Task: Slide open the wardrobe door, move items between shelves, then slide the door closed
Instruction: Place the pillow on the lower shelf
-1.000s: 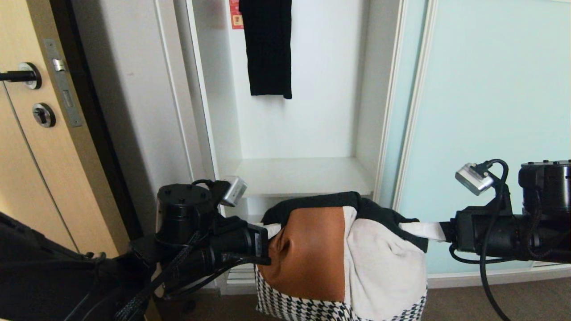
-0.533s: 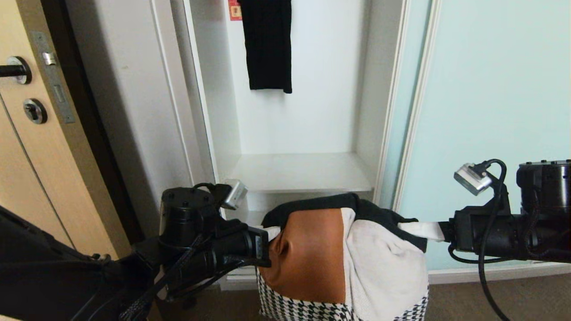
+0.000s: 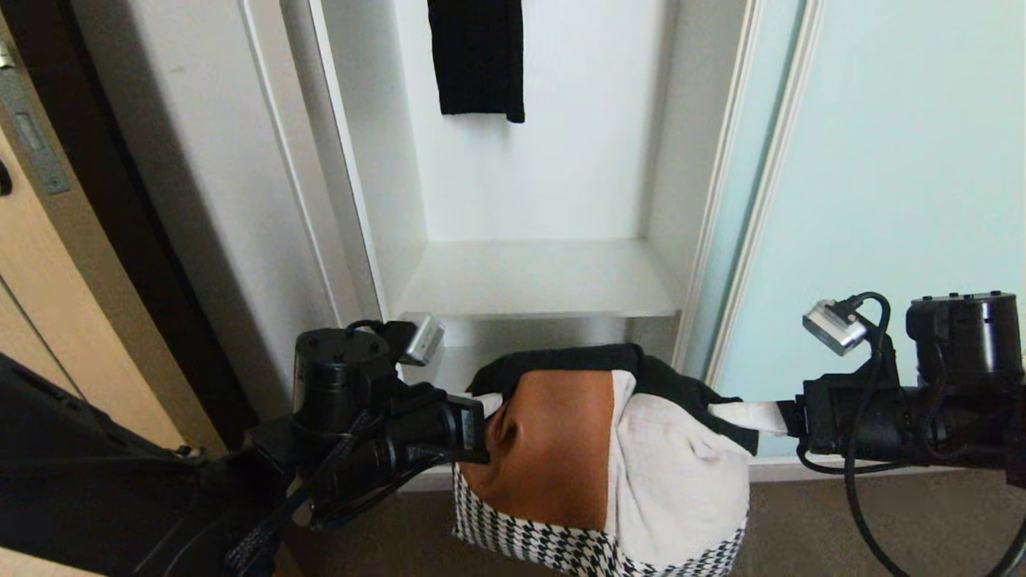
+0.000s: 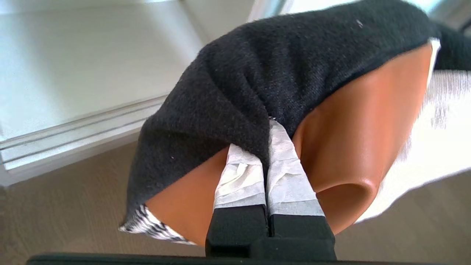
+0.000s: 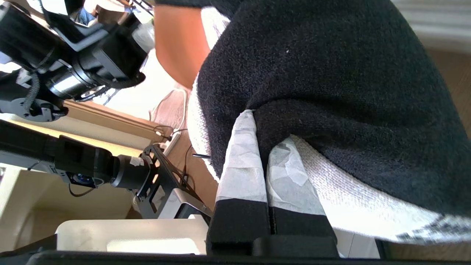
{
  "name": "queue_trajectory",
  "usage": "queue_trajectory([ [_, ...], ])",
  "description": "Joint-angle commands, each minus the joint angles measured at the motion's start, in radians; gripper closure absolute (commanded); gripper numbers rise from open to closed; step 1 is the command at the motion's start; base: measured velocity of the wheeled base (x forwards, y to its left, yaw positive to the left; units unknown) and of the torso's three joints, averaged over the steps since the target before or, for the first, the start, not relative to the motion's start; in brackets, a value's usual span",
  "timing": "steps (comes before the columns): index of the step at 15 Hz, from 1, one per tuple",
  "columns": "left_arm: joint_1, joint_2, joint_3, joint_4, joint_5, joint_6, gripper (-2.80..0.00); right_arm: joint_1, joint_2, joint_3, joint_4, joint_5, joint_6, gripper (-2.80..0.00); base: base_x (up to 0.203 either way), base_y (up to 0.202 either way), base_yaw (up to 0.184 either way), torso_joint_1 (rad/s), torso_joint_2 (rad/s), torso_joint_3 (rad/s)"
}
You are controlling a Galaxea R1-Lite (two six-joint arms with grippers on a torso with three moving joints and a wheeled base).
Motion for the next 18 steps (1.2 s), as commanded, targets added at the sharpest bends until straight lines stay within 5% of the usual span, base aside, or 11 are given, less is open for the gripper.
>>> queue_trajectory([
  [1,0.0,0.012,-0.024,-0.001,0.032,-0.004,0.0,0.001,0.024,0.0,-0.017,0.005,0.002,0.0,0.0,0.0,0.0,-0.002,0.0,-0.202],
  [6,0.001,0.068,-0.052,0.001,0.12,-0.002,0.0,-0.002,0.033,-0.001,-0.028,0.005,0.003,0.0,0.0,0.0,0.0,0.008,0.0,-0.198],
  [18,0.027,0.074,-0.048,-0.007,0.119,-0.005,0.0,-0.002,0.056,0.0,-0.047,0.005,0.003,0.0,0.0,0.0,0.0,0.004,0.0,-0.198],
])
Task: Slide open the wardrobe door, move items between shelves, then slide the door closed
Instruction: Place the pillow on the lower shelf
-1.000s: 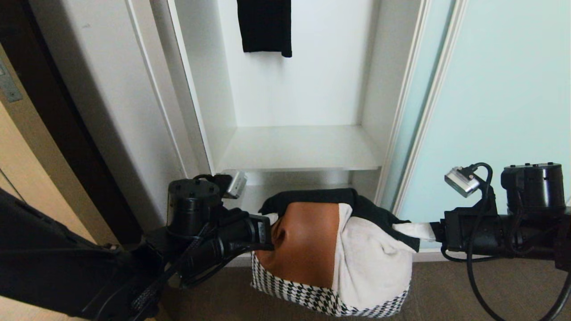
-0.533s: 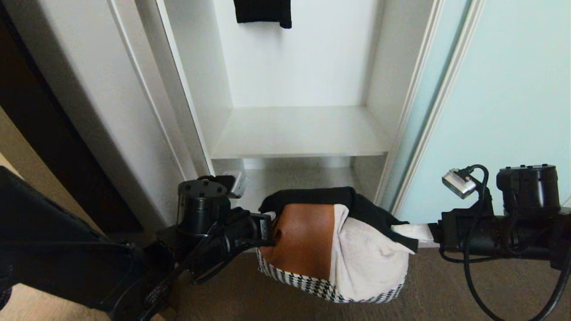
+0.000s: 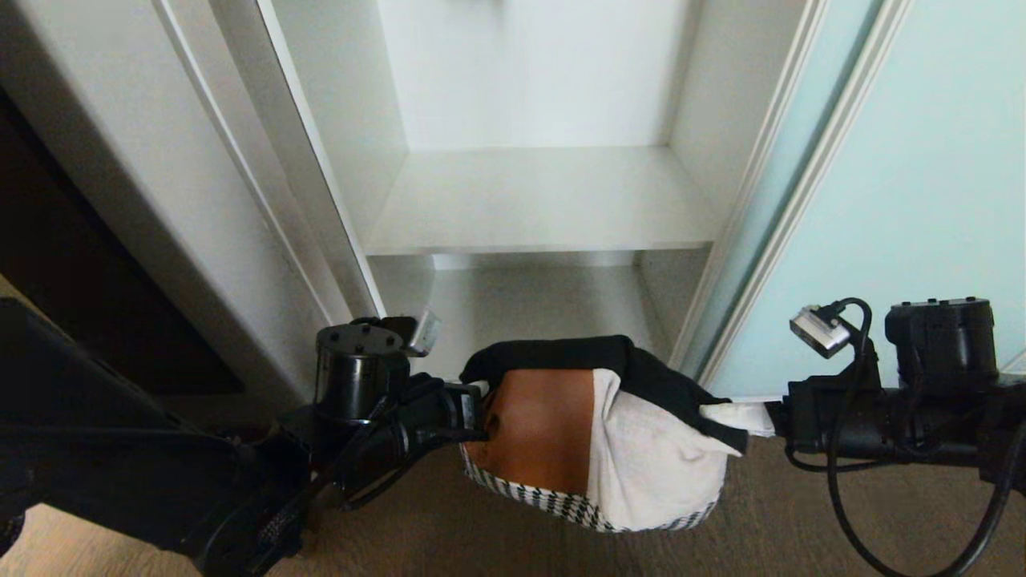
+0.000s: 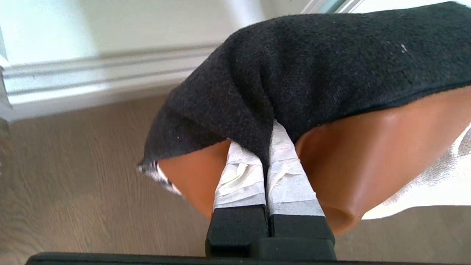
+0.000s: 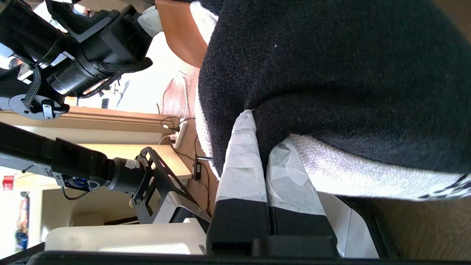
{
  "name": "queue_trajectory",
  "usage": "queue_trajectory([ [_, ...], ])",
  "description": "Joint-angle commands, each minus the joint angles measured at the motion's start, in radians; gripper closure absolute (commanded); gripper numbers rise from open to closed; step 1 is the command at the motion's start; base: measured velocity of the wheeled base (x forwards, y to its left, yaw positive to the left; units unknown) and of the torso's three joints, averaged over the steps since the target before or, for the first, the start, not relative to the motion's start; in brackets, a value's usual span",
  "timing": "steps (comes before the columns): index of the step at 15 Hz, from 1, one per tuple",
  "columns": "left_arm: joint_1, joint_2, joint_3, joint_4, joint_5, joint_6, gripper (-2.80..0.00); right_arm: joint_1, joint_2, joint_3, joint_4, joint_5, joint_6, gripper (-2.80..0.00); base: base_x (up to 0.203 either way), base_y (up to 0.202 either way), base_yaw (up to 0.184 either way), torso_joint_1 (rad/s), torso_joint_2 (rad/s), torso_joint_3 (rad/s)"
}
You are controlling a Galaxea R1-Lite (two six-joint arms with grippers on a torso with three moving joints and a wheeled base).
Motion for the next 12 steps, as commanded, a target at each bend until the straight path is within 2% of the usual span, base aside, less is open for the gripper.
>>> queue_trajectory([
  [1,0.001,0.011,0.001,-0.005,0.0,-0.004,0.0,0.0,0.011,-0.001,-0.003,0.005,0.002,0.0,0.0,0.0,0.0,0.001,0.0,-0.201],
  [12,0.007,0.028,-0.01,-0.005,0.002,-0.002,0.0,0.0,0.019,-0.001,-0.004,0.006,0.002,0.0,0.0,0.0,0.0,0.001,0.0,-0.196],
])
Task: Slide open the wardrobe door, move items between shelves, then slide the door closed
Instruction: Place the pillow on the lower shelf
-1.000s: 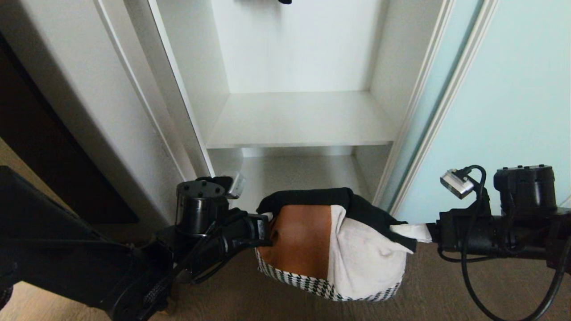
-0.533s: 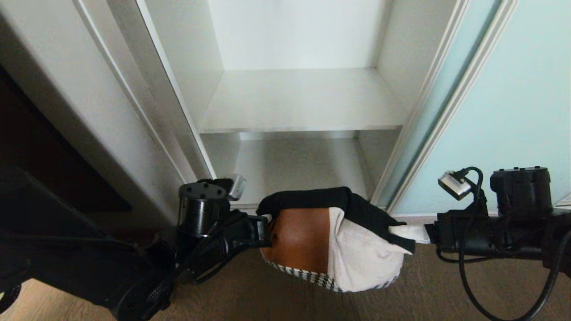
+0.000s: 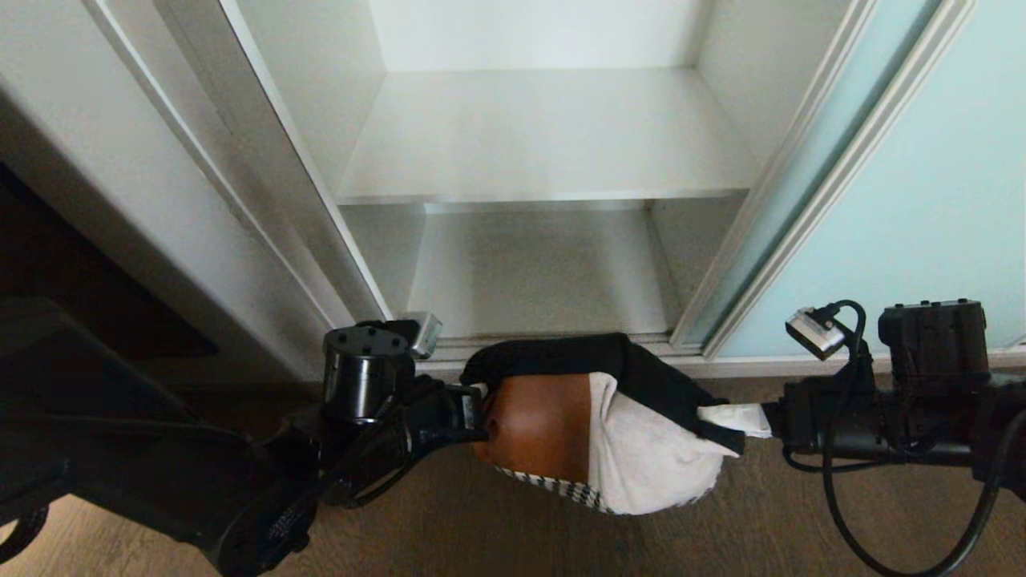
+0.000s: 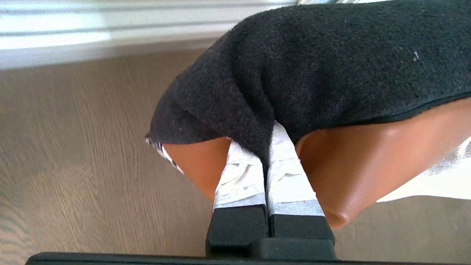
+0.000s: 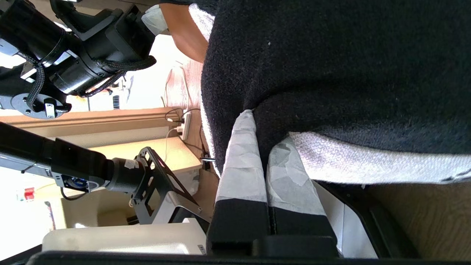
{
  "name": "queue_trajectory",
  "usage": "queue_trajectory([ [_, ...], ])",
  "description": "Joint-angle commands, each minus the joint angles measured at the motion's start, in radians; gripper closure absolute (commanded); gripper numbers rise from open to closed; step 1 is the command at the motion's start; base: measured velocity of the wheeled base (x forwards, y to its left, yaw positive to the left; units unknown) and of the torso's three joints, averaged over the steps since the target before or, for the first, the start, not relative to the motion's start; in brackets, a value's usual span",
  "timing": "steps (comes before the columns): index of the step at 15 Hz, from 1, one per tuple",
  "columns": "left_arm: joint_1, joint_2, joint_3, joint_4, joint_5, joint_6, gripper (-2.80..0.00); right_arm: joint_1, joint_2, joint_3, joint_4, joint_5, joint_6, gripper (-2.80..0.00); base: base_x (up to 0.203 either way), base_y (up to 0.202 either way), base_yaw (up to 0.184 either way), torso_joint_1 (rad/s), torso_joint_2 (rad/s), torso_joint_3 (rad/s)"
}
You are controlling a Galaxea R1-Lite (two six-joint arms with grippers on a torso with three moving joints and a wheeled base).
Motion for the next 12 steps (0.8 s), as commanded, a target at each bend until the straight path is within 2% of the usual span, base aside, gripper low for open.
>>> queue_trajectory([
  [1,0.001,0.0,0.001,-0.005,0.0,-0.003,0.0,0.0,0.006,0.001,-0.003,0.005,0.002,0.0,0.0,0.0,0.0,0.005,0.0,-0.193],
  [12,0.001,0.011,0.006,-0.005,0.0,-0.002,0.0,0.002,0.006,0.002,-0.003,0.005,0.002,0.0,0.0,0.0,0.0,0.002,0.0,-0.195],
])
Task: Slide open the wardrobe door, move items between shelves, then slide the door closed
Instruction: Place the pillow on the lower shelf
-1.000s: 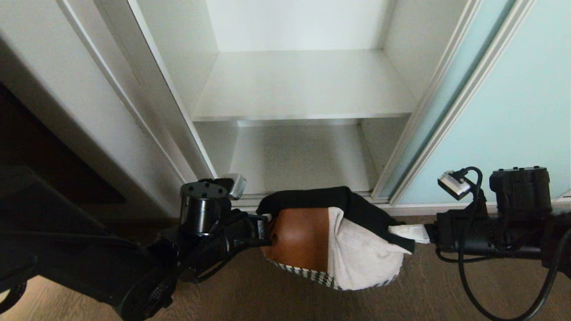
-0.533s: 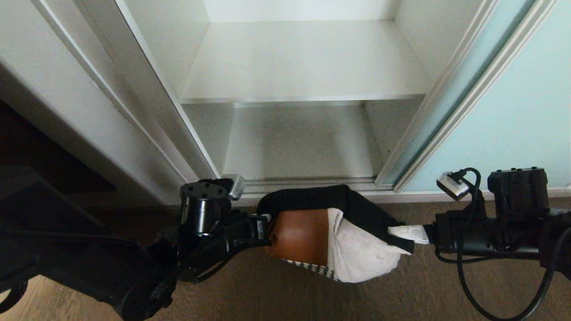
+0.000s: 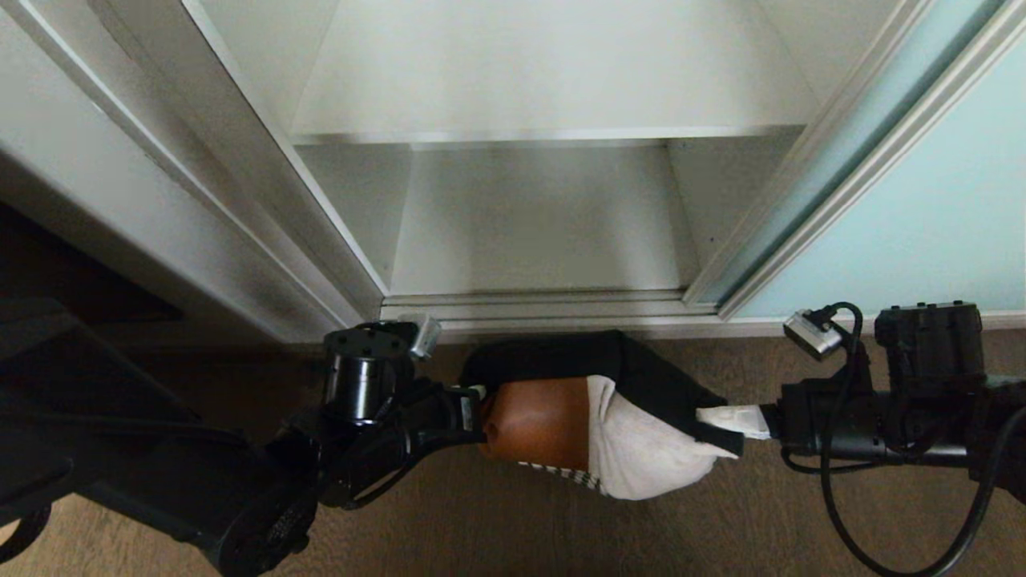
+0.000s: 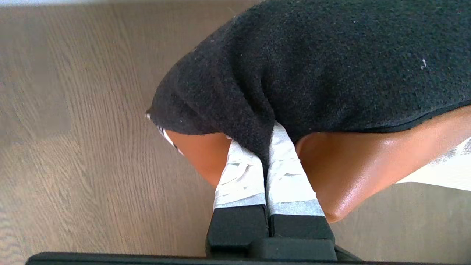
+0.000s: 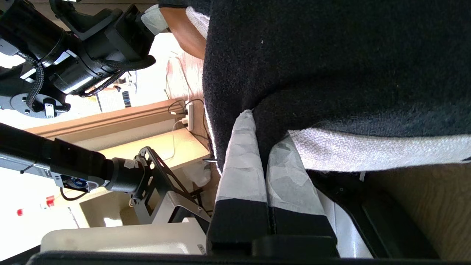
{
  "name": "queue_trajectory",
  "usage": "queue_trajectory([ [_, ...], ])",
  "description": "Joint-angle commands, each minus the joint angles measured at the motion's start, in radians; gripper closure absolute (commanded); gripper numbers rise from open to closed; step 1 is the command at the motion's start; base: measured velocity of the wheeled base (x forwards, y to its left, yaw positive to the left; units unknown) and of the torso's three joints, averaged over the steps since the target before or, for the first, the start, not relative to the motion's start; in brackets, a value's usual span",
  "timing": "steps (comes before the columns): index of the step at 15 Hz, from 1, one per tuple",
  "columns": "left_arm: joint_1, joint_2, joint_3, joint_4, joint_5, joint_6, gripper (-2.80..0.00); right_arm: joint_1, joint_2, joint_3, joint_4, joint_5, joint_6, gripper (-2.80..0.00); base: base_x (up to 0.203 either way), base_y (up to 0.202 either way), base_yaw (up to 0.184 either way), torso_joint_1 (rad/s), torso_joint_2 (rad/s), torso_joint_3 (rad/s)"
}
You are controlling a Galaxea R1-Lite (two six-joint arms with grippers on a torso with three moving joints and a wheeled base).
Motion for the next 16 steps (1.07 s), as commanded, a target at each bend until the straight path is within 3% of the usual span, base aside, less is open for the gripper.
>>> queue_trajectory([
  [1,-0.001,0.015,-0.001,-0.005,0.001,-0.001,0.0,0.0,-0.001,-0.001,-0.003,0.005,0.002,0.0,0.0,0.0,0.0,-0.001,0.0,-0.198],
  [6,-0.002,0.091,0.008,-0.126,0.042,0.007,0.0,0.002,0.012,-0.003,-0.004,0.005,0.002,0.0,0.0,0.0,0.0,0.003,0.0,-0.042],
  [16,0.007,0.009,0.001,-0.122,0.096,0.035,0.0,0.045,0.05,-0.138,0.033,-0.031,0.007,0.0,0.0,0.0,0.0,0.0,0.0,0.0],
])
